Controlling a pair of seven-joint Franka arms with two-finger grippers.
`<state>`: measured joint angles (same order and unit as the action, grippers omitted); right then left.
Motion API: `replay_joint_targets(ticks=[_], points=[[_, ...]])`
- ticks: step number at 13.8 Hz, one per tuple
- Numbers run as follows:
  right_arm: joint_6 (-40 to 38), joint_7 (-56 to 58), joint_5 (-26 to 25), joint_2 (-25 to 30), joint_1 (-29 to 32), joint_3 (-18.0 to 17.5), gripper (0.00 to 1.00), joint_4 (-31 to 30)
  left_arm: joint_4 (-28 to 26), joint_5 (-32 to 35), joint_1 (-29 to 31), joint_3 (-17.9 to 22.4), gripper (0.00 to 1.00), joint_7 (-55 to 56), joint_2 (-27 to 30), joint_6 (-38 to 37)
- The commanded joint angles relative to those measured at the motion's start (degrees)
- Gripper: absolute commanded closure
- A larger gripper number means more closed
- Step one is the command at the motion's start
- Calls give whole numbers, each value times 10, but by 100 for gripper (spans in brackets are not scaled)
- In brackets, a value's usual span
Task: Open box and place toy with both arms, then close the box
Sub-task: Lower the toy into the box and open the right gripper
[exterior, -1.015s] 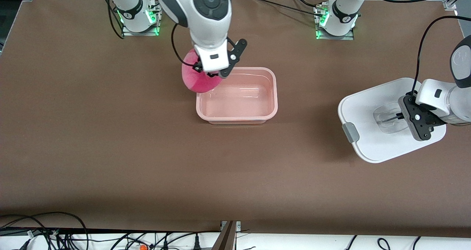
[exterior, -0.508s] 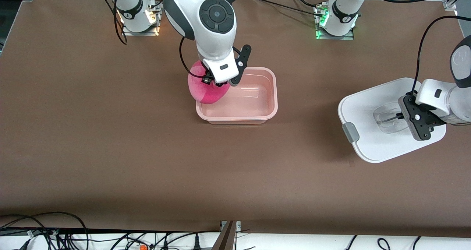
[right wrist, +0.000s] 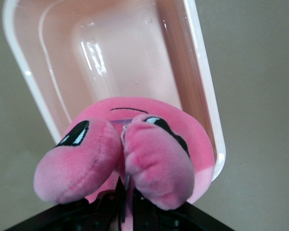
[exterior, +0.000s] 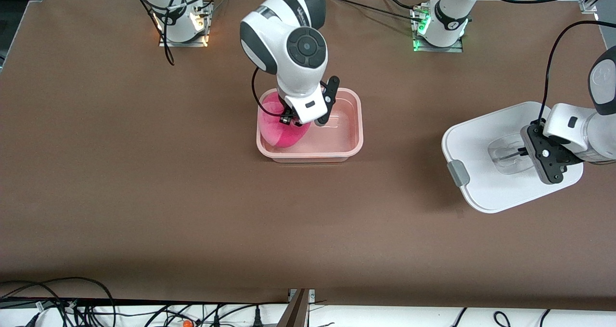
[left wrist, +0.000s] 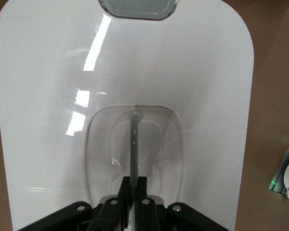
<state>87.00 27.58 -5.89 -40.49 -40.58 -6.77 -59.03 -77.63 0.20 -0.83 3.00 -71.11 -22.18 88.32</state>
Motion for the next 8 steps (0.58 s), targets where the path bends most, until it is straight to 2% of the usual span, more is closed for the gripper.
replay_joint_targets(ticks=[1,5,6,7,8], points=[[2,7,-28,-25,-6,-2,100,23,-1,9,-2,0,100,-12,6,-7],[41,4,-51,-59,-20,-2,100,21,-1,9,-2,0,100,-12,6,-7],[60,2,-51,-70,-20,-2,81,21,-1,9,-2,0,100,-12,6,-7],[75,-3,-50,-78,-20,-2,1,21,-1,9,-2,0,100,-12,6,-7],[87,-15,-50,-84,-20,-2,0,20,-1,9,-2,0,100,-12,6,-7]])
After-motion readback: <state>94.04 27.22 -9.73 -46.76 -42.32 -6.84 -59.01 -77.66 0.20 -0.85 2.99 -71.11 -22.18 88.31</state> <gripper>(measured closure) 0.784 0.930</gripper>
